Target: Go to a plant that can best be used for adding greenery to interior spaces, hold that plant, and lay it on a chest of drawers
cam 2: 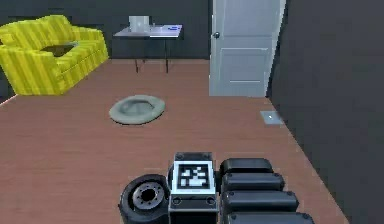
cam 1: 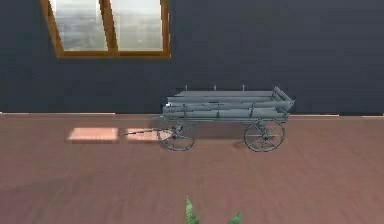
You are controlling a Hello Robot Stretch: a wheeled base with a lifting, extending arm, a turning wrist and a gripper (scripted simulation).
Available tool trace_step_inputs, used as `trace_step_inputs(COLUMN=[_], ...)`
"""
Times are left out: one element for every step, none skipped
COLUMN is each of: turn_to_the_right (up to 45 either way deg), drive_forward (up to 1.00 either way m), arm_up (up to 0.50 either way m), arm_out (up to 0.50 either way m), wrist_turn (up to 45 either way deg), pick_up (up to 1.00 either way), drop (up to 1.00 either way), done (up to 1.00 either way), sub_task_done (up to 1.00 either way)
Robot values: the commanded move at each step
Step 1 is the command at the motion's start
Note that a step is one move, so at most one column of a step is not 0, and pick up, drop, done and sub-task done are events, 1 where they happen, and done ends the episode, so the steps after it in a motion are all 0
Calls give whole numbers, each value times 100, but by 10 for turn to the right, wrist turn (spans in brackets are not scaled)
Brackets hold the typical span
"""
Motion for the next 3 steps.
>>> trace_step_inputs(turn_to_the_right=[-360,0,-30], drive_forward=[0,100,0], arm_up=[0,0,0], arm_out=[0,0,0], wrist_turn=[0,0,0], pick_up=[0,0,0], drop=[0,0,0], done=[0,0,0], sub_task_done=[0,0,0])
